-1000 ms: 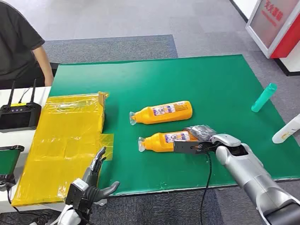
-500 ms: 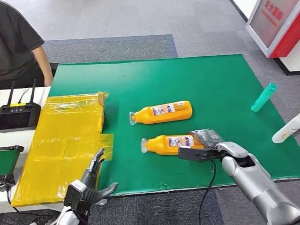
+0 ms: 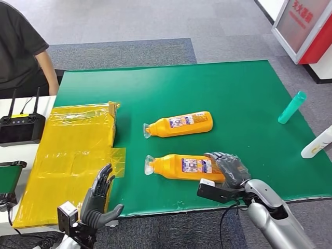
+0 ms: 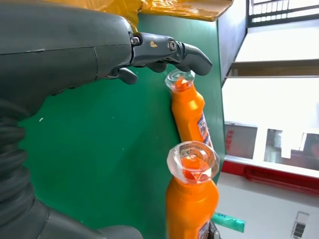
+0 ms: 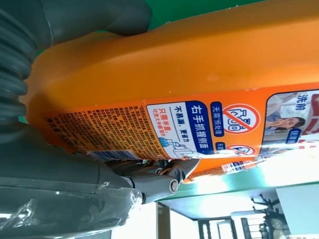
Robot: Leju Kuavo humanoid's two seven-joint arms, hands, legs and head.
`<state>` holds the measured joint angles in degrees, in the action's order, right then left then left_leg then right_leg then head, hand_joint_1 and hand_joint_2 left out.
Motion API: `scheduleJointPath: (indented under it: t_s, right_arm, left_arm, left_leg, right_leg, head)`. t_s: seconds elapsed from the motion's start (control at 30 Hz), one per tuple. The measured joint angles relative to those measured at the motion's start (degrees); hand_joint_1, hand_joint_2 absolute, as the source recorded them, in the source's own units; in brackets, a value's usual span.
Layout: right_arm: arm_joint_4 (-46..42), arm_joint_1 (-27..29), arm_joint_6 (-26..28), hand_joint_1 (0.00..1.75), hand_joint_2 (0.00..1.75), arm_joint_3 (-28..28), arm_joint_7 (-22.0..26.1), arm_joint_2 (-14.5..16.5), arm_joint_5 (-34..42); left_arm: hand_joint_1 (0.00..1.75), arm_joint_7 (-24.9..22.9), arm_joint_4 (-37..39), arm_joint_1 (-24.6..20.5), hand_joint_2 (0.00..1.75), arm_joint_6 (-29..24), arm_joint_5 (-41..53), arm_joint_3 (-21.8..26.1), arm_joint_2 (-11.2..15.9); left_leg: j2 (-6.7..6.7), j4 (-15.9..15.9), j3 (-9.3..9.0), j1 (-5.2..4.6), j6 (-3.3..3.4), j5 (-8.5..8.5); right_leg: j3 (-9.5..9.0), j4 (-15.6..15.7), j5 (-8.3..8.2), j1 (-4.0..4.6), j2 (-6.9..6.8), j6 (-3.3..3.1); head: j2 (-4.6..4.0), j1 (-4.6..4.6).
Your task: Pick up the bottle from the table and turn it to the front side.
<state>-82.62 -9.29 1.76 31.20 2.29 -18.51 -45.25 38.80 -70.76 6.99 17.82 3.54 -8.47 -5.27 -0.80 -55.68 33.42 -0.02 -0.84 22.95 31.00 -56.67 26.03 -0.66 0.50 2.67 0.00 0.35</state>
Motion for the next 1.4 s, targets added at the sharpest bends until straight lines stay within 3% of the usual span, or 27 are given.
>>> scheduleJointPath:
  t_s: [0.13, 0.27, 0.47, 0.7, 0.97, 1.4]
  right_arm:
    - [-2.5, 2.7, 3.3, 1.75, 1.75, -1.7, 3.2, 1.9, 0.6]
    - [-5.0, 6.3, 6.9, 1.75, 1.75, -3.1, 8.3, 6.3, 3.8]
    - [-4.7, 8.2, 7.3, 1.75, 1.75, -3.1, 14.9, 13.8, 9.3]
    - [-1.3, 8.2, 6.2, 1.75, 1.75, -1.9, 20.0, 20.8, 17.3]
    - [4.2, 6.8, 7.4, 1.75, 1.75, 0.0, 21.4, 24.3, 18.6]
    - [18.0, 5.1, 17.7, 1.75, 1.75, 5.5, 23.0, 26.0, 13.9]
  left_arm:
    - [0.0, 0.0, -0.4, 0.1, 1.75, 3.0, -1.3, 0.5, 0.0]
    - [0.0, 0.0, -0.4, 0.1, 1.75, 8.5, -3.5, 0.9, -0.3]
    - [0.0, 0.0, 1.4, -1.2, 1.75, 22.8, -8.5, 1.3, -0.9]
    - [0.0, 0.0, 5.1, -3.2, 1.75, 28.7, -10.5, 1.1, -1.6]
    - [0.0, 0.0, 5.8, -4.0, 1.75, 30.4, -10.4, -0.2, -1.6]
    - [0.0, 0.0, 0.7, -4.3, 1.75, 22.5, -9.4, -2.2, -0.6]
  left_leg:
    - [0.0, 0.0, 0.0, 0.0, 0.02, -0.03]
    - [0.01, 0.0, 0.0, 0.01, 0.0, -0.02]
    - [0.01, 0.0, 0.0, 0.03, -0.02, -0.01]
    - [0.01, 0.0, 0.0, 0.02, -0.02, -0.02]
    - [0.01, 0.0, 0.0, 0.02, -0.03, -0.02]
    - [0.01, 0.0, 0.0, 0.02, -0.03, -0.02]
  right_leg:
    - [0.0, 0.0, -0.03, 0.0, 0.0, 0.03]
    - [0.03, 0.0, 0.0, 0.01, 0.01, 0.0]
    - [0.04, 0.0, 0.05, 0.04, 0.01, -0.07]
    - [0.02, 0.0, 0.03, 0.03, 0.01, -0.06]
    - [0.04, 0.0, 0.04, 0.03, 0.01, -0.06]
    - [0.04, 0.0, 0.03, 0.03, 0.01, -0.08]
  head:
    - [0.0, 0.01]
    - [0.0, -0.02]
    - [0.0, 0.0]
    - [0.0, -0.01]
    - [0.0, -0.01]
    - [0.0, -0.01]
